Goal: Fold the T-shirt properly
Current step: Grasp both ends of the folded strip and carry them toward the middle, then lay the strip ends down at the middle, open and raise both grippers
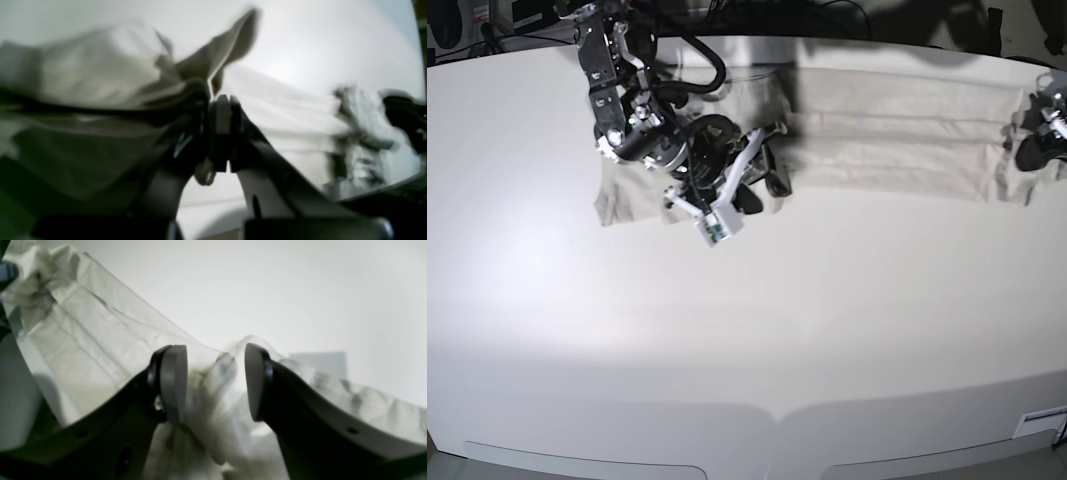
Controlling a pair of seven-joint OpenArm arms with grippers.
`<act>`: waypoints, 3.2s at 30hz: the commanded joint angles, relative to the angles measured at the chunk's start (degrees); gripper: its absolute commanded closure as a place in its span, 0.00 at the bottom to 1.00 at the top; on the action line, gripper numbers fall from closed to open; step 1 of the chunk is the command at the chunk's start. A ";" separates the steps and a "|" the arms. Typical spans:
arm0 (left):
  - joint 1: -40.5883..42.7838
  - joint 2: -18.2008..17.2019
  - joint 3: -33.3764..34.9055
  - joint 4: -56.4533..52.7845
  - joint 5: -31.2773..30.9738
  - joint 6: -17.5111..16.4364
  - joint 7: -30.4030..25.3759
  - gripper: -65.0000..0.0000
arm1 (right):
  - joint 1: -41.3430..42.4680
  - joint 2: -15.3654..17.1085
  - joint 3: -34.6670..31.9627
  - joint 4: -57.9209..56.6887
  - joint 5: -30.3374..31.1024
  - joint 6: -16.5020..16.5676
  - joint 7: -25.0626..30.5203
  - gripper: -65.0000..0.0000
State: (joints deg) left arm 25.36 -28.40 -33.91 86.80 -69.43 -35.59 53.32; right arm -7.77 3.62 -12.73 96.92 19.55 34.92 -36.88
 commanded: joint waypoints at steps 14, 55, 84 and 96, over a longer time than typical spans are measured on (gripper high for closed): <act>2.86 22.14 4.87 19.47 6.56 -0.63 -5.31 1.00 | 1.27 -0.26 0.02 1.11 0.98 -0.72 0.81 0.57; -7.06 20.70 30.71 32.98 24.48 -0.02 1.64 0.53 | 3.19 7.50 14.82 1.11 6.84 -0.70 -3.58 0.57; 15.45 20.61 26.51 29.73 78.05 6.29 -25.14 0.53 | 4.26 7.52 14.82 1.11 9.86 -0.68 -3.78 0.57; 16.09 20.59 26.51 29.20 78.71 6.10 -24.24 0.53 | 4.28 7.50 14.82 1.11 9.86 -0.68 -4.17 0.57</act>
State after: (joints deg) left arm 40.99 -7.62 -7.40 115.15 9.28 -29.76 30.15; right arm -4.43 10.94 1.89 96.92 28.67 34.04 -42.13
